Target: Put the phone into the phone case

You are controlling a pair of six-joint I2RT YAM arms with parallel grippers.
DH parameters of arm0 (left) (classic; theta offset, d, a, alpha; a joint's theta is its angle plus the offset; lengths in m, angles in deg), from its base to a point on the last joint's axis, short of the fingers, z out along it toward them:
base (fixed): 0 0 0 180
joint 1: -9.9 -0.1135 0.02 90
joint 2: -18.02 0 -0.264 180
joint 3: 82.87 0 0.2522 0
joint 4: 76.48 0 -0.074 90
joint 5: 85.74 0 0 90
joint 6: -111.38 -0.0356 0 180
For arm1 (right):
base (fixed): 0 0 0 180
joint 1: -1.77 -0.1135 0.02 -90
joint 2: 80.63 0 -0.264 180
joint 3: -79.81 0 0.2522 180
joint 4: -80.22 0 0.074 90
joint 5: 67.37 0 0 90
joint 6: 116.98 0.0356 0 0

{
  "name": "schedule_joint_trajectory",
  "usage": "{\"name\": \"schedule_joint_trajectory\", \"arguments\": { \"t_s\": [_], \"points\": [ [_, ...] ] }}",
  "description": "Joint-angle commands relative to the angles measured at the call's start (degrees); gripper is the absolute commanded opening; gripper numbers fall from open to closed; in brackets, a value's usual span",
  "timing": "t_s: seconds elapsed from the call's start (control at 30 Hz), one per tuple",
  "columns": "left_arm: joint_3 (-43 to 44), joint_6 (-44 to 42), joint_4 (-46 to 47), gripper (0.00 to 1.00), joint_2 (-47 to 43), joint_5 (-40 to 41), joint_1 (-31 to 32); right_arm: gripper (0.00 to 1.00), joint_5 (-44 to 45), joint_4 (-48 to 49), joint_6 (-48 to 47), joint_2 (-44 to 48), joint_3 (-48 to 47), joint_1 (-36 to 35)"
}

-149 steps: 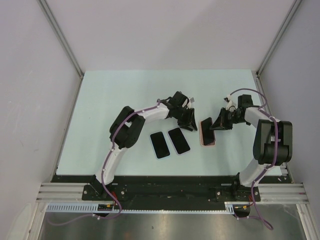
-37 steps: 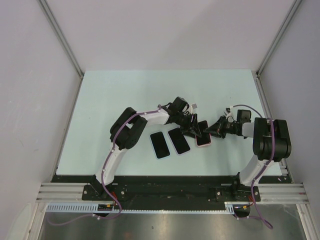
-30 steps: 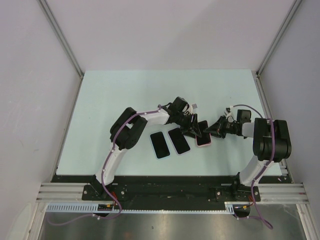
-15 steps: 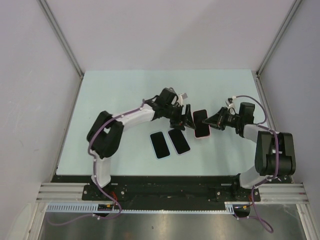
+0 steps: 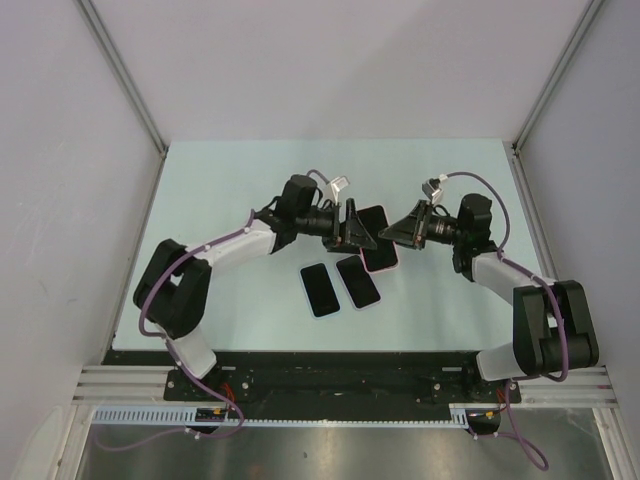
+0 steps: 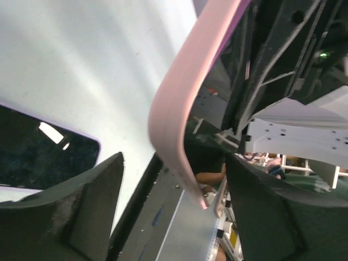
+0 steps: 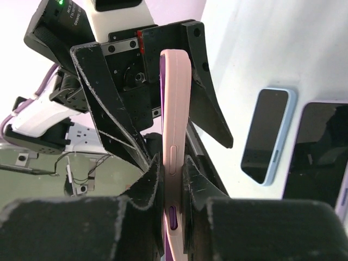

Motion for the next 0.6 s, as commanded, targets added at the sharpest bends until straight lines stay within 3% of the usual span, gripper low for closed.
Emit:
{"name": "schedule_joint_trajectory", "arguments": {
  "t_s": [0.0,0.1,0.2,0.3,0.37,0.43,0.57],
  "points": [
    [-1.5,4.2,9.8,0.72,-5.2,-3.6,-0.2,0.0,-0.9,9.4,6.7,2.4,-0.8,-2.4],
    [-3.0,6.5,12.7,0.52,-5.8,-4.7,-0.7,0.02,-0.7,10.4,7.5,2.2,-0.8,-3.5],
    [-4.4,7.0,13.6,0.31,-6.4,-5.1,-1.0,0.11,-0.8,9.4,6.7,2.6,-0.5,-3.5],
    [-5.0,6.9,13.8,0.18,-7.2,-5.7,-1.4,0.24,-1.0,6.2,4.7,3.4,-0.3,-3.5],
    [-5.2,6.5,13.7,0.07,-7.7,-6.1,-1.7,0.39,-0.8,2.9,2.1,4.2,-0.2,-3.5],
    [-5.0,6.2,13.3,0.0,-8.0,-6.3,-2.0,0.51,-0.7,-0.7,-0.7,5.0,0.2,-3.6],
    [-4.4,5.9,12.7,0.0,-8.5,-6.7,-2.9,0.57,-1.3,-5.8,-4.7,7.6,1.6,-3.6]
  ]
}}
